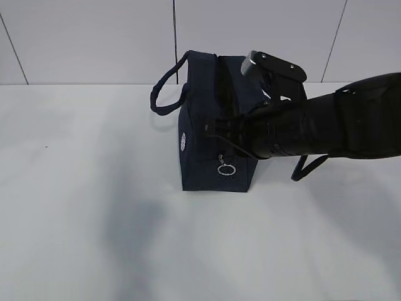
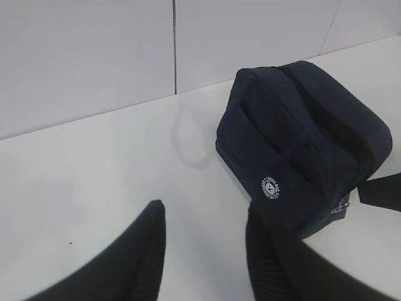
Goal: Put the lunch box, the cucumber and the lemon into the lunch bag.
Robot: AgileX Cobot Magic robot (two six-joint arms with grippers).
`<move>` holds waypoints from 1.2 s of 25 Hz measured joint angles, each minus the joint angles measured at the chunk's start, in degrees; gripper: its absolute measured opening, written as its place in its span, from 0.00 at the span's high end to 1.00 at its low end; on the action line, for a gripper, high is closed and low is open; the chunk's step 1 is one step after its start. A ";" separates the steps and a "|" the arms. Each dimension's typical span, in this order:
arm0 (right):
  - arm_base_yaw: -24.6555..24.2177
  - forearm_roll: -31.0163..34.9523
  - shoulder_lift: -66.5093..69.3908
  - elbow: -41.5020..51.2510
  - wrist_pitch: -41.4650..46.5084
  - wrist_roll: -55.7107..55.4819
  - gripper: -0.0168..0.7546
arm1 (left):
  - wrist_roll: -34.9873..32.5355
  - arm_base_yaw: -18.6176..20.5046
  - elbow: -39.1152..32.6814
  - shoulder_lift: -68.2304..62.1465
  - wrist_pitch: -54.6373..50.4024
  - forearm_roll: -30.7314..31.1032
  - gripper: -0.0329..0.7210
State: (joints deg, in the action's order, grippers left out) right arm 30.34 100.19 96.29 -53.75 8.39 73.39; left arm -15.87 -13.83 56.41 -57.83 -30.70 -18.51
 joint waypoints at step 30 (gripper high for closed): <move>-17.09 -26.50 3.34 0.79 36.03 17.69 0.44 | 0.00 0.00 0.00 -1.78 -0.89 -0.12 0.55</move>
State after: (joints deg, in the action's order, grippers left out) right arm 13.25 73.69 99.63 -52.96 44.42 91.08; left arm -15.87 -13.83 56.41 -59.60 -31.60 -18.63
